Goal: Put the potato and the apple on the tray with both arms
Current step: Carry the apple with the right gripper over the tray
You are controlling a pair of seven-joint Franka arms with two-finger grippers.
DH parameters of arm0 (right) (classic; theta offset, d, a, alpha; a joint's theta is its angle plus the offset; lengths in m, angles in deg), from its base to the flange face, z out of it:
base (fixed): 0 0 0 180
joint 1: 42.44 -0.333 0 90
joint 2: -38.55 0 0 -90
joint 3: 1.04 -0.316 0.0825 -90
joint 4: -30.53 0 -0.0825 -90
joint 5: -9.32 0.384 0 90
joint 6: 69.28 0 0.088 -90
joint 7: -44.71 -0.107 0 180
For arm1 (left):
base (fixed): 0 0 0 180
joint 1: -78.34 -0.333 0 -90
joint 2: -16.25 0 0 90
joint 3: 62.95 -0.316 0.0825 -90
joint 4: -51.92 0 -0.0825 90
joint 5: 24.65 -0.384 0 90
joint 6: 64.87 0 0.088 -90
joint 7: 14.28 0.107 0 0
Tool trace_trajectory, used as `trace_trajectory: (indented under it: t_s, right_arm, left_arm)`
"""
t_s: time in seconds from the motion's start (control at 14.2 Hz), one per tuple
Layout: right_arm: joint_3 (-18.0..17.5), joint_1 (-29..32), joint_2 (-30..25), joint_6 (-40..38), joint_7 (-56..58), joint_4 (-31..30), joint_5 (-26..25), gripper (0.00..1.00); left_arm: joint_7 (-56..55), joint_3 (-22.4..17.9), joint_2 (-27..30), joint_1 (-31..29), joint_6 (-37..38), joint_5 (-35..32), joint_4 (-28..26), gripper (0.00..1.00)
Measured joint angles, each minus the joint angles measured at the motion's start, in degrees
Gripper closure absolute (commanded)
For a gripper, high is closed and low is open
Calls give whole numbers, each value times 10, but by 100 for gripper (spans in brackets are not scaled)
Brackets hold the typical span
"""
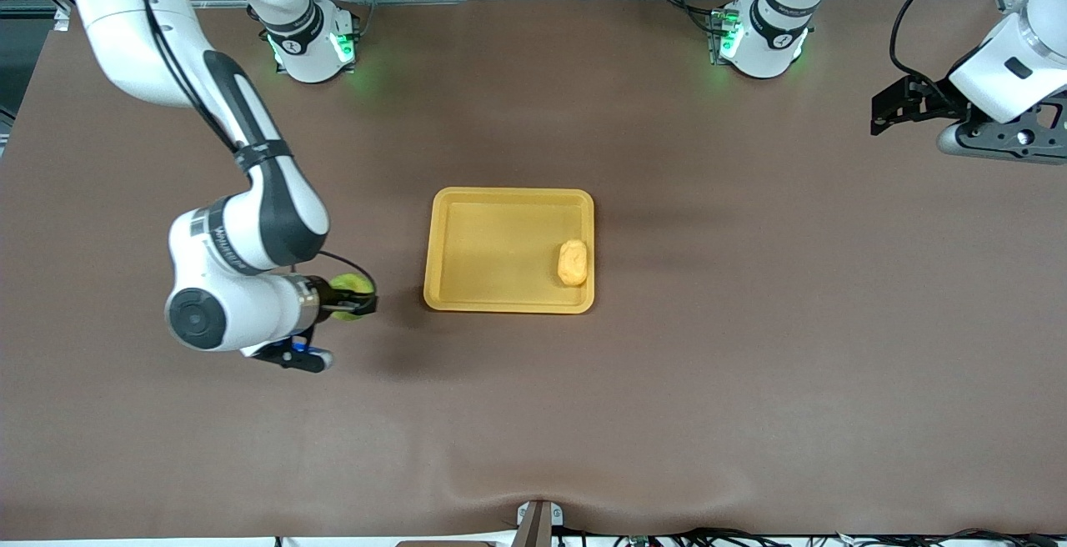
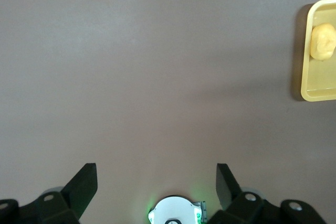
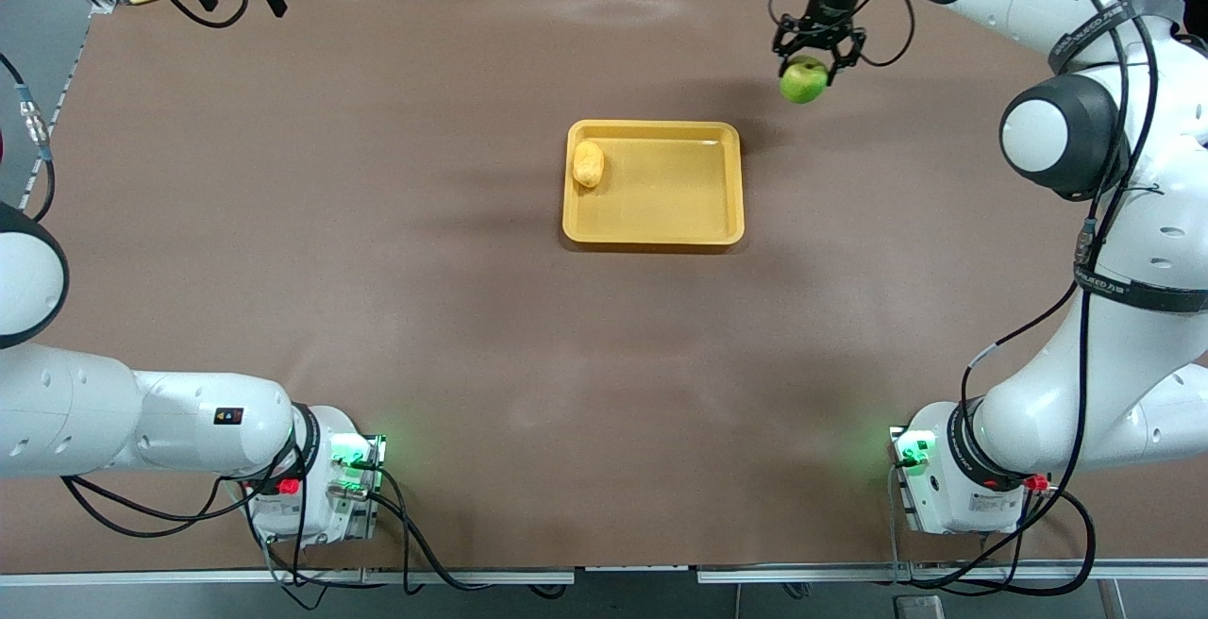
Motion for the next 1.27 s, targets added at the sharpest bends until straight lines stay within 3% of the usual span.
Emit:
trace_trajectory:
  t_s: [1.27]
  right_arm:
    - [-3,-104,-49,156,-132,-172,10,100]
  left_arm:
    - [0,5,-11,-18,-35,13,19,0]
